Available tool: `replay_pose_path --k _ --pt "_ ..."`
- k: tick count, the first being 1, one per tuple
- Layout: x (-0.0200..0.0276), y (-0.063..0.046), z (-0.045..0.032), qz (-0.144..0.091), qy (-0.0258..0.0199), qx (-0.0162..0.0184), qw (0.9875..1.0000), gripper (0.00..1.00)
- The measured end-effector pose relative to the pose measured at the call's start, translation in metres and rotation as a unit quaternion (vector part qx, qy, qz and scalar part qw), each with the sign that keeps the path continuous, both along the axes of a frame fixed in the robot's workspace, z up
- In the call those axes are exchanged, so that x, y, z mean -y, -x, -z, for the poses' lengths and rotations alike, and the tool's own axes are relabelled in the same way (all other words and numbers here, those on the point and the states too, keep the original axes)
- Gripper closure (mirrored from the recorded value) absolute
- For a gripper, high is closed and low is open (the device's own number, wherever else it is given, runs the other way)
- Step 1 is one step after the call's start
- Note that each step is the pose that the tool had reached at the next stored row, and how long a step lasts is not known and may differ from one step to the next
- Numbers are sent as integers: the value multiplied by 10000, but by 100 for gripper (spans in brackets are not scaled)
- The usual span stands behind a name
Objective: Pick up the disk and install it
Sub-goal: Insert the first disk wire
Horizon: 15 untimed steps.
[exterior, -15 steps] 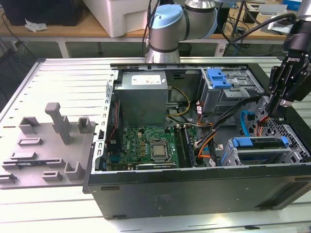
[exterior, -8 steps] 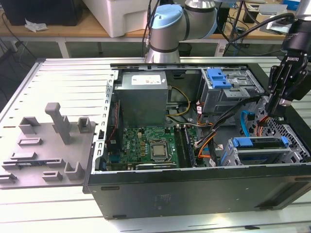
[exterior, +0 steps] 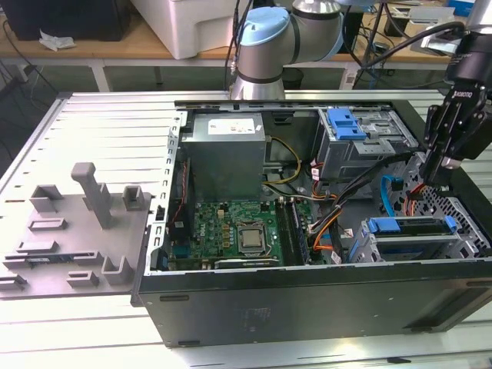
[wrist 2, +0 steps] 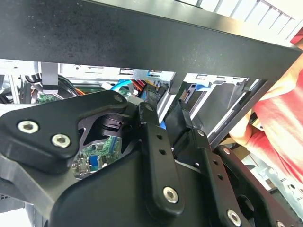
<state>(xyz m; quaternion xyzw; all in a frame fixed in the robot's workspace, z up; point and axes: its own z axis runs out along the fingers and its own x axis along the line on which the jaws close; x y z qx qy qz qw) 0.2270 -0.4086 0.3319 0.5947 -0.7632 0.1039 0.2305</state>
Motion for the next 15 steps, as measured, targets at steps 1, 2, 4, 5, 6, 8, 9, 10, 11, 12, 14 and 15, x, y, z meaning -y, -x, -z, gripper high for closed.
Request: replay_pose_path --k 1,2,4,5,6,8,9,10,11,12,14,15 --pt "0 0 3 0 2 2 10000 65" --pt "0 0 5 0 4 2 10000 65" --pt "0 0 6 0 7 3 10000 65" --pt "0 0 6 0 7 4 10000 65" --pt "0 0 7 0 7 3 10000 65" --pt "0 0 7 0 8 4 10000 65" --pt "0 0 7 0 8 4 10000 66" --pt "0 0 7 0 9 5 10000 73" --pt "0 0 7 0 9 5 10000 73" --pt "0 0 7 0 10 5 10000 73" --pt "0 0 8 0 12 5 10000 80" --pt "-1 0 8 0 13 5 10000 80"
